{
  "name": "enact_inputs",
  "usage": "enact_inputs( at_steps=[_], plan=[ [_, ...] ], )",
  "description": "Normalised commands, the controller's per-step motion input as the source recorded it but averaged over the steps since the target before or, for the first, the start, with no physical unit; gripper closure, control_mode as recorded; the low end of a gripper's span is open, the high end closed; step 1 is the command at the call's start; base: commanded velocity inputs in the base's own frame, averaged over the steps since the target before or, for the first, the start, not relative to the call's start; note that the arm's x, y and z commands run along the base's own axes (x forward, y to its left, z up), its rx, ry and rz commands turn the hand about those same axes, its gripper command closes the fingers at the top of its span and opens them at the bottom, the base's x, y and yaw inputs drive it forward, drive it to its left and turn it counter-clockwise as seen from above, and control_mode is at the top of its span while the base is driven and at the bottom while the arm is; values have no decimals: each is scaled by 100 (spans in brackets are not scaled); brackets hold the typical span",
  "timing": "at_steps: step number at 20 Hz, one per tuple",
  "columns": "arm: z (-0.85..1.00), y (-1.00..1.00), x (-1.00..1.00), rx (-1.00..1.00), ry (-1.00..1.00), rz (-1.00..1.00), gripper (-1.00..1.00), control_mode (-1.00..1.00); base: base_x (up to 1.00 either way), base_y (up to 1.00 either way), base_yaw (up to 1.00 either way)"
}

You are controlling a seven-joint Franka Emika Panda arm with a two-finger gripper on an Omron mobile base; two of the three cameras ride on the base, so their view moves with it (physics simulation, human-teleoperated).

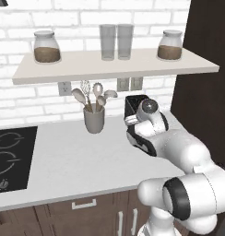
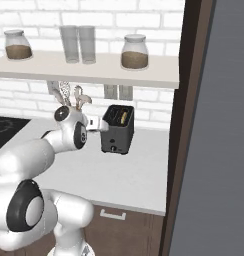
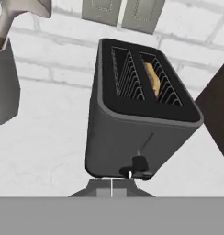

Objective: Start the toaster. Once the lever pops up, take the bread to the plate on the dining counter.

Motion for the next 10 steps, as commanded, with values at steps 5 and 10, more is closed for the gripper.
enact_inputs(
  at_steps=[5,10],
  plan=[
    [47,71,-34,-21,7,-2,100,-100,0,0,0],
    [34,65,-13,-24,21,-5,100,-100,0,0,0]
  ],
)
